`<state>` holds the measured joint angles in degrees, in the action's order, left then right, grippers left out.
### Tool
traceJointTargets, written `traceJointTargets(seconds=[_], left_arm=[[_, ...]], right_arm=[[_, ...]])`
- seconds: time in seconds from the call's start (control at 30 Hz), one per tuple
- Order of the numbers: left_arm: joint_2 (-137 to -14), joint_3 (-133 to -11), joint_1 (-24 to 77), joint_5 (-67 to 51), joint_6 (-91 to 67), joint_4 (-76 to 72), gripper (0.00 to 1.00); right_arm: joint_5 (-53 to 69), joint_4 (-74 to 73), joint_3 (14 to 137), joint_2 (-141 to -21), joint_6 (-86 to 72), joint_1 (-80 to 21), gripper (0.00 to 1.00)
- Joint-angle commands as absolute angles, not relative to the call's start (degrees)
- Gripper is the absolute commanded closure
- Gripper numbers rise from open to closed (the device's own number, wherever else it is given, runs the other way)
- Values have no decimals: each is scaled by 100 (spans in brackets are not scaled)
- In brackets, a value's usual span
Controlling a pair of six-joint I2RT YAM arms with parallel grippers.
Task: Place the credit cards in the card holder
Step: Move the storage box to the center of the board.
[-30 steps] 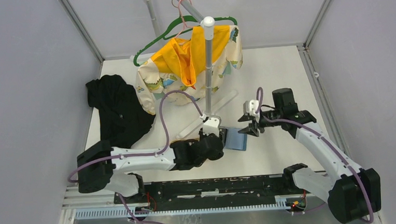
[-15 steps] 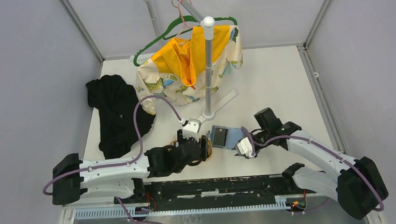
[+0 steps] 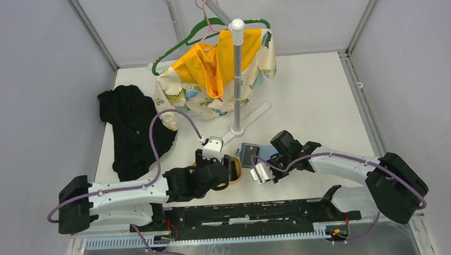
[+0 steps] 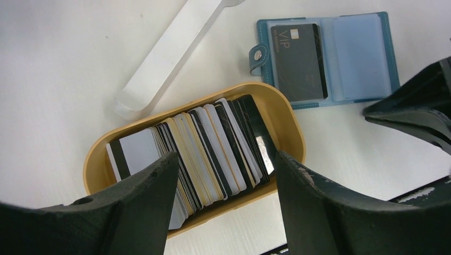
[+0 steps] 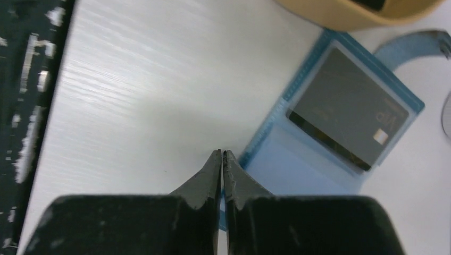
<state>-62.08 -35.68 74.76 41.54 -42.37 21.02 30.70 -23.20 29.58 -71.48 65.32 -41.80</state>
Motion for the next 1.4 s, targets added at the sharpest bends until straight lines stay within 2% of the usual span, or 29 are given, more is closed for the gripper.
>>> traceJointTargets(seconds=[0.0, 0.13, 0.23, 0.37, 0.57, 0.73, 0.83, 0.93, 1.03, 1.1, 1.37], left_arm=[[-5893, -3585, 7495, 4470, -4537, 2107, 28], [-5729, -3591, 7490, 4813, -4837, 2612, 26], [-5577, -3588, 7496, 5048, -5154, 2971, 22], [-5244, -3505, 7465, 5106, -5338, 3123, 18], [-4830, -3323, 7007, 4861, -5398, 3288, 12], [-4531, -3009, 6192, 4139, -5092, 2984, 12], [-4273, -2806, 5804, 3844, -5068, 2868, 13], [-3989, -2654, 5684, 3802, -5227, 2984, 18], [-3707, -2496, 5677, 3795, -5422, 3149, 31], [-3641, -2358, 5676, 3713, -5499, 3101, 35], [-4712, -2668, 5674, 3589, -5755, 3334, 60]], right_arm=[[1977, -1831, 3217, -7203, 5891, -4195, 91], [1218, -1658, 3267, -7226, 5673, -4100, 92], [1192, -1658, 3311, -7120, 5559, -3876, 92], [2689, -2252, 3463, -6703, 5880, -3692, 89], [4673, -2470, 4059, -6580, 5265, -3724, 71], [5166, -2253, 4915, -7330, 4228, -4096, 66], [5050, -1345, 5039, -7720, 2894, -4368, 65], [4815, -479, 4942, -8006, 1700, -4562, 65], [4633, -90, 4793, -8171, 1167, -4668, 65], [4473, 269, 4622, -8221, 752, -4711, 66], [3191, 1253, 4088, -8373, -1067, -4868, 66]])
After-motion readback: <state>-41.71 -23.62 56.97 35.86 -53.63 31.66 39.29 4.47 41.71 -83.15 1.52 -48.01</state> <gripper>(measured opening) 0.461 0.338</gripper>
